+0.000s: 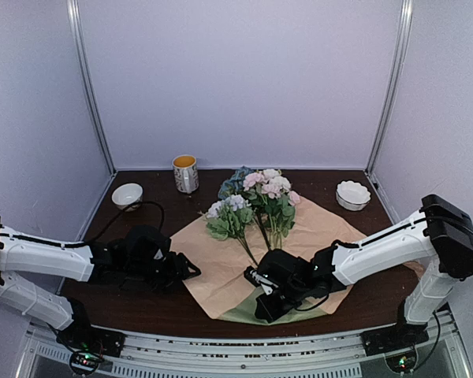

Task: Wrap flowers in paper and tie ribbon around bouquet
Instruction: Pick up the one-fourth-folded wrapping paper from the center of the board, then fold the one-fourth-folded wrapping paper at the center of the board.

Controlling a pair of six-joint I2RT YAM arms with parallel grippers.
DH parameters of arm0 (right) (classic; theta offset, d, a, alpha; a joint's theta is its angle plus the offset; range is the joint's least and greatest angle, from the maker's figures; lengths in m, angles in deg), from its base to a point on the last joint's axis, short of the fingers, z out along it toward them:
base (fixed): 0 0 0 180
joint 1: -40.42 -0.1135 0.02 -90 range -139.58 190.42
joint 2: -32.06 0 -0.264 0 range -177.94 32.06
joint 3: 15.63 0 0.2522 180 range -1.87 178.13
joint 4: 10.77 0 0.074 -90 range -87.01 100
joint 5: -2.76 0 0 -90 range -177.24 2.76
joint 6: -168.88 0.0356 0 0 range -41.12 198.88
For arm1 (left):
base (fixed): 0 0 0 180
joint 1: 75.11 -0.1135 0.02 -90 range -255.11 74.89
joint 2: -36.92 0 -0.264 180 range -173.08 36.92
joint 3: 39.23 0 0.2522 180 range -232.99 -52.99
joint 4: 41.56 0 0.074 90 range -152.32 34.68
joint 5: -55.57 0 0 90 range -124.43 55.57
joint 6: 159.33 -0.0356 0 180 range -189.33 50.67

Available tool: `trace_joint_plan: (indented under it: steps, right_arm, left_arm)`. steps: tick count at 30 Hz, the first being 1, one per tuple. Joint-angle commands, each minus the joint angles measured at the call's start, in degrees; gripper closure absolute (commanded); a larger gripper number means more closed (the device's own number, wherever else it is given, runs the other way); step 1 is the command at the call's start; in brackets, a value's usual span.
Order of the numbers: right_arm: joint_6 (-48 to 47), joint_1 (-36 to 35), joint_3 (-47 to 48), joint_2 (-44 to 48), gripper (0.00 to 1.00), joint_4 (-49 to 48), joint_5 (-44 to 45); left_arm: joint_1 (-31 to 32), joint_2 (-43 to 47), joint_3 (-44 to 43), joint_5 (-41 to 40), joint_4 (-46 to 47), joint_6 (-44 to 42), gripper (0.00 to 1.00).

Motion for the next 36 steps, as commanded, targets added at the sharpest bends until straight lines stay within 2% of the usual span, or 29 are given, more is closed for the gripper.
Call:
trace_joint_plan:
  steps: [1, 5, 9, 15, 20, 25, 36]
  right_arm:
    - [-0.18, 0.17, -1.28, -0.04, 0.94, 0.65, 0.58]
    - [-0.76, 0.12, -1.62, 0.71, 0.94, 0.91, 0.97]
    - [-0.50, 0.12, -1.92, 0.69, 0.94, 0.77, 1.15]
    - [1.32, 0.22, -3.61, 0.39, 0.94, -2.36, 0.32]
    - [2.01, 0.58, -4.36, -0.48, 0.94, -4.25, -0.86]
    - [2.11, 0.75, -5.08, -0.81, 0.94, -6.40, -1.86]
    - [3.30, 1.13, -9.19, 0.07, 0.95, -14.20, -4.84]
  left_arm:
    - [0.09, -1.36, 0.38, -6.38, 2.35, -4.67, 0.40]
    - [0.09, -4.26, 1.05, -5.29, 5.23, -4.29, 0.44]
    - [0.18, -4.75, -1.88, -6.64, 2.80, -7.44, 0.58]
    - [2.38, -6.17, -11.02, -13.41, -12.51, -15.48, 1.00]
    - [6.84, -11.11, -22.24, -18.09, -25.01, -21.11, 1.00]
    - [9.27, -15.49, -32.16, -19.84, -30.45, -26.72, 1.00]
    - [9.50, -25.55, -51.53, -13.51, -30.51, -38.86, 1.00]
